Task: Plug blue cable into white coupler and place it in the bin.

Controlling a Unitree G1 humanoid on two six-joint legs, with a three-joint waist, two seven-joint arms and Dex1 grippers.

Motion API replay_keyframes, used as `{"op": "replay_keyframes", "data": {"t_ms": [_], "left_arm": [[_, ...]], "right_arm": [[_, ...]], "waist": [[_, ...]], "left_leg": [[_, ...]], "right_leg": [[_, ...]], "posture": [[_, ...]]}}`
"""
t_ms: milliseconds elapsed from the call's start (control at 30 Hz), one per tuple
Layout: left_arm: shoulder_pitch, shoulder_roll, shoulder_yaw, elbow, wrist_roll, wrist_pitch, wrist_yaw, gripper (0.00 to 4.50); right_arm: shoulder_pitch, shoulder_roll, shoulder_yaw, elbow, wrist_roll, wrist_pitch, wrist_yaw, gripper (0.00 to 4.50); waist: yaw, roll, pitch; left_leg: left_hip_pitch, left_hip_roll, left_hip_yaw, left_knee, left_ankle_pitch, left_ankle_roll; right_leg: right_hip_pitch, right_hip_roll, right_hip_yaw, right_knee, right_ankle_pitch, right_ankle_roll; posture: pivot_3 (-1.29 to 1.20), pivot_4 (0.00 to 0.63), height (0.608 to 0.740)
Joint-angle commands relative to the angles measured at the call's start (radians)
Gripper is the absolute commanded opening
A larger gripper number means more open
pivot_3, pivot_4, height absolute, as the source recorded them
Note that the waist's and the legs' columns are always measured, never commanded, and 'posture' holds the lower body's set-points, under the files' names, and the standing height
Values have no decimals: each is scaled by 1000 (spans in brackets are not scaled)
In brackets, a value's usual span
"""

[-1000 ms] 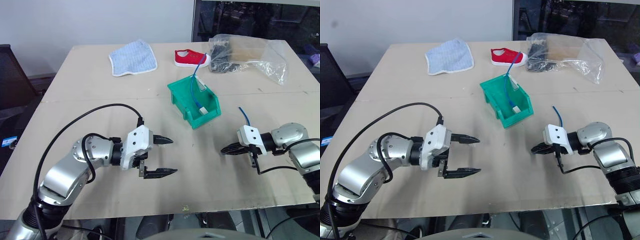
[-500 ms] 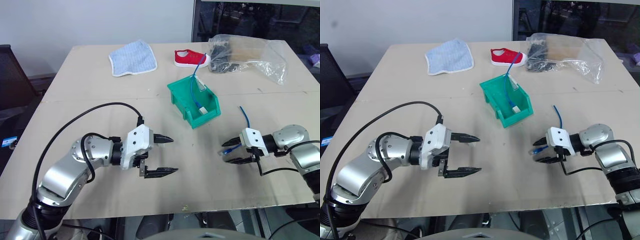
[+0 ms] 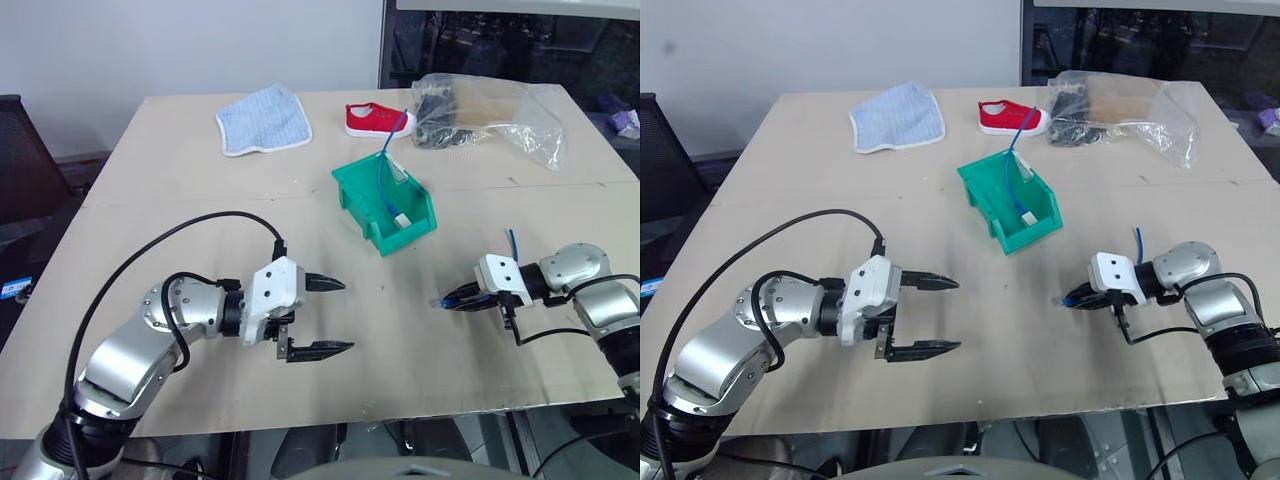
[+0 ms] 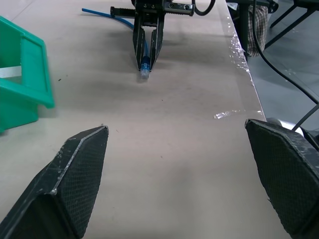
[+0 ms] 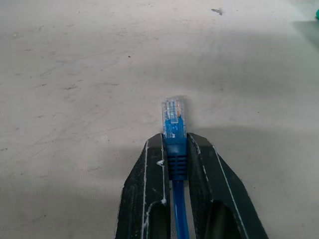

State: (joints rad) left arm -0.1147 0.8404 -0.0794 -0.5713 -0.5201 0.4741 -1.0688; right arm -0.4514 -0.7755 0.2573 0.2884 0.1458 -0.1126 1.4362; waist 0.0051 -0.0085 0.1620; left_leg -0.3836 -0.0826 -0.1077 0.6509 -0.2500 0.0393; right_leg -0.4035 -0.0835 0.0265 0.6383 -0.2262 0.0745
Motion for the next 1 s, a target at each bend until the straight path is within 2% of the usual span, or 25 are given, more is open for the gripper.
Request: {"op": "replay_keyframes", "data": {"t_ms": [33, 233, 367, 400, 467, 533, 667, 700, 867, 1000], "left_arm": [[5, 11, 25, 7, 9, -24, -8, 4500], [1, 19, 32, 57, 40, -21, 10, 4500], [-20, 24, 16, 108, 83, -33, 9, 4500], [-28, 21, 11, 118, 90, -35, 6, 4500], [-55, 13, -7, 146, 106, -41, -3, 4500], [-100, 1, -39, 184, 132, -53, -16, 4500], [-223, -38, -118, 270, 199, -71, -30, 4500], [-247, -47, -132, 284, 210, -73, -35, 4500], [-453, -146, -245, 367, 259, -48, -75, 4500], [-528, -209, -313, 442, 285, -57, -121, 4500]], "right_arm": [[-13, 50, 22, -21, -13, 96, -36, 70], [-62, 163, 49, -46, -46, 200, -108, 70], [-87, 226, 64, -46, -69, 238, -151, 70], [-91, 236, 64, -46, -71, 244, -160, 665], [-91, 245, 61, -56, -67, 255, -164, 1232], [-79, 239, 47, -77, -54, 265, -167, 2087], [-28, 225, -35, -152, 6, 291, -214, 4191], [-12, 218, -51, -177, 23, 301, -221, 4361], [207, 165, -240, -420, 177, 371, -282, 4361], [380, 169, -364, -552, 264, 394, -355, 4361]], "waist": [[-7, -1, 0], [-38, -2, -1], [-41, -2, -1], [-41, -2, -1], [-39, -2, -1], [-36, -2, -1], [-19, -1, -1], [-18, -1, -1], [7, -1, 0], [9, -1, 0]], "left_leg": [[1, 0, 0, 0, 0, 0], [2, 3, 0, -2, 0, 0], [2, 5, 0, -3, 0, -1], [2, 5, 0, -3, 0, -2], [1, 5, 0, -3, -1, -3], [0, 4, 0, -3, -1, -3], [0, 4, 0, -3, -1, -3], [-2, 4, 0, -3, -1, -4], [-12, 2, -5, 1, 2, -8], [-14, 1, -6, 1, 2, -8]], "right_leg": [[0, 0, 0, 0, 0, 0], [-1, 3, 2, 3, 0, 0], [-2, 5, 2, 4, 0, -1], [-3, 6, 2, 4, 0, -1], [-4, 8, 2, 3, 0, -1], [-4, 8, 2, 3, 0, -1], [-5, 9, 2, 3, 0, -1], [-5, 9, 2, 3, 0, -1], [-11, 8, -3, 3, 1, 0], [-12, 6, -3, 3, 0, 0]], "posture": [[0, 150, 740], [0, 150, 740], [0, 150, 740], [0, 150, 740], [0, 150, 740], [0, 150, 740], [0, 150, 740], [0, 150, 740], [0, 150, 740], [0, 150, 740]]}}
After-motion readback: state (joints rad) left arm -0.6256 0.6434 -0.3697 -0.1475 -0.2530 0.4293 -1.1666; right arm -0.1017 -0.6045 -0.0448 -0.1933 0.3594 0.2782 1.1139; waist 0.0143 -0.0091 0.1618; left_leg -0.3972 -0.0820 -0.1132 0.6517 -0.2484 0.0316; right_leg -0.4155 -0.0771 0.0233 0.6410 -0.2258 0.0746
